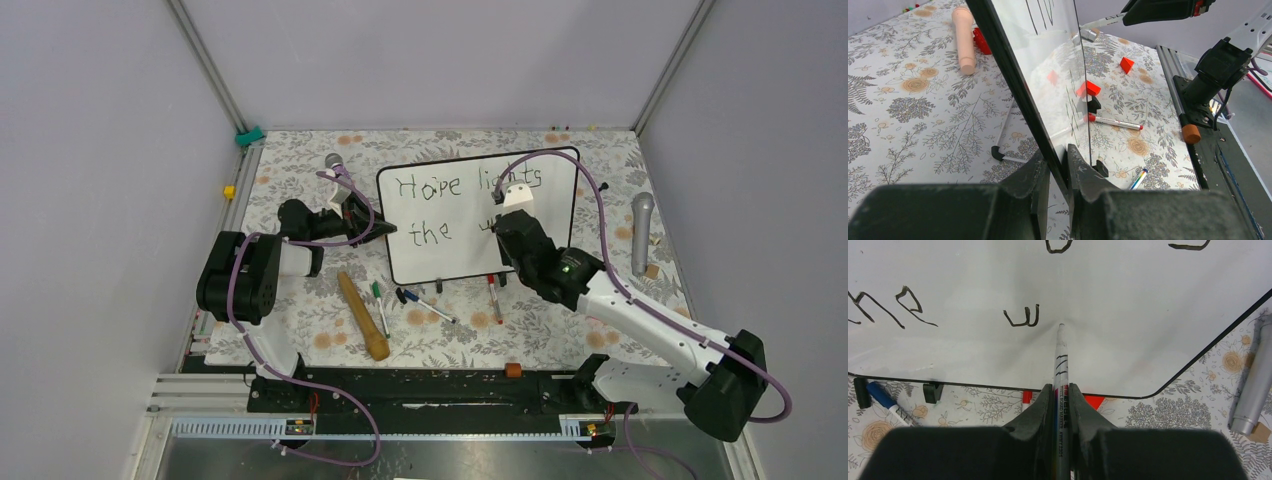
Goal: Write a sentence on the whiteboard
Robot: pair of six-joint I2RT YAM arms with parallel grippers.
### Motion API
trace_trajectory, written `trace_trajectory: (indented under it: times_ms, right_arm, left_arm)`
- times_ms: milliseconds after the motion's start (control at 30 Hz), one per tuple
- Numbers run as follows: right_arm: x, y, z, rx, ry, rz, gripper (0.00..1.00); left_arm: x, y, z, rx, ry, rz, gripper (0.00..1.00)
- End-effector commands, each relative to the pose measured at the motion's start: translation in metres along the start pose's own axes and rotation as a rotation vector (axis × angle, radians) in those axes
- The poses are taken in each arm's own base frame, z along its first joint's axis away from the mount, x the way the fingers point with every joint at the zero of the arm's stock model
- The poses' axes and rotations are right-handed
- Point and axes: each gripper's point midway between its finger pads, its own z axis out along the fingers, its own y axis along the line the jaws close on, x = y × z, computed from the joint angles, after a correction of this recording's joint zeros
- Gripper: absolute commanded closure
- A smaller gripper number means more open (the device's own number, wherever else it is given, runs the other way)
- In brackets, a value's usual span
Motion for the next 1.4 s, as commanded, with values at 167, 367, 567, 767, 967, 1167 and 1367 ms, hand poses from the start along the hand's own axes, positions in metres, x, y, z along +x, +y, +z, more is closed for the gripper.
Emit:
trace_trajectory:
  times_ms: [167, 367, 567, 767, 967, 1167, 1367]
  right_arm:
    - [-0.025, -0.002, 0.01, 0.02, -0.054, 0.049, 1.0]
    - [-0.035, 0.004, 0.014, 0.001, -0.067, 0.051, 1.0]
    - [-0.037, 0.009, 0.012, -0.037, -0.082, 0.059, 1.0]
    - [-0.036, 0.015, 0.01, -0.073, -0.083, 0.06, 1.0]
    - [-0.024, 0.017, 0.013, -0.08, -0.044, 0.046, 1.0]
    - [-0.01, 0.014, 0.014, -0.067, -0.005, 0.033, 1.0]
    - [0.003, 0.01, 0.015, -0.044, 0.029, 0.018, 1.0]
  left_arm:
    - [-0.01, -0.001, 0.0, 0.024, -0.017, 0.229, 1.0]
    - [-0.01, -0.001, 0.0, 0.024, -0.016, 0.228, 1.0]
    - [-0.01, 0.0, 0.0, 0.023, -0.017, 0.229, 1.0]
    - [-0.01, -0.001, 0.0, 0.024, -0.016, 0.227, 1.0]
    - [-0.011, 0.0, 0.0, 0.022, -0.017, 0.23, 1.0]
    - [-0.011, 0.0, 0.0, 0.023, -0.017, 0.229, 1.0]
    - [-0.01, 0.0, 0.0, 0.023, -0.017, 0.226, 1.0]
